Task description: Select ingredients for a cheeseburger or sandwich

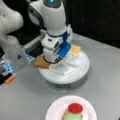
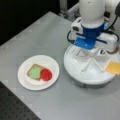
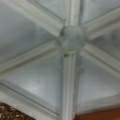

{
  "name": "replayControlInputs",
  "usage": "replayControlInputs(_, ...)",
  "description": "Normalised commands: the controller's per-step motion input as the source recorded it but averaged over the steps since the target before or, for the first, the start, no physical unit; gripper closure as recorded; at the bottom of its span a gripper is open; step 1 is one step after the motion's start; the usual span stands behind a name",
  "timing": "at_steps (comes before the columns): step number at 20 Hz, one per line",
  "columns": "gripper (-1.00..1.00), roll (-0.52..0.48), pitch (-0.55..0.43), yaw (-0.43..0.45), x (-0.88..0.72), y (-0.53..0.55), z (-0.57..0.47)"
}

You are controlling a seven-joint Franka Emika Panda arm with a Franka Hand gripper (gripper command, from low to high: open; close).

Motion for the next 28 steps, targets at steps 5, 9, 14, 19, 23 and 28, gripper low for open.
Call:
replayControlInputs(5, -1.00, -0.021, -0.243, -0.043, -0.22, 0.09, -0.18)
replayControlInputs(9, -1.00, -0.032, -0.227, -0.026, -0.18, 0.07, -0.20)
replayControlInputs(14, -1.00, -0.045, -0.206, -0.016, -0.13, 0.09, -0.19)
replayControlInputs(19, -1.00, -0.068, -0.165, -0.026, -0.13, 0.12, -0.15)
replayControlInputs(23, -1.00, -0.084, -0.153, -0.041, -0.14, 0.14, -0.15)
replayControlInputs(28, -1.00, -0.080, -0.161, -0.044, -0.13, 0.11, -0.15)
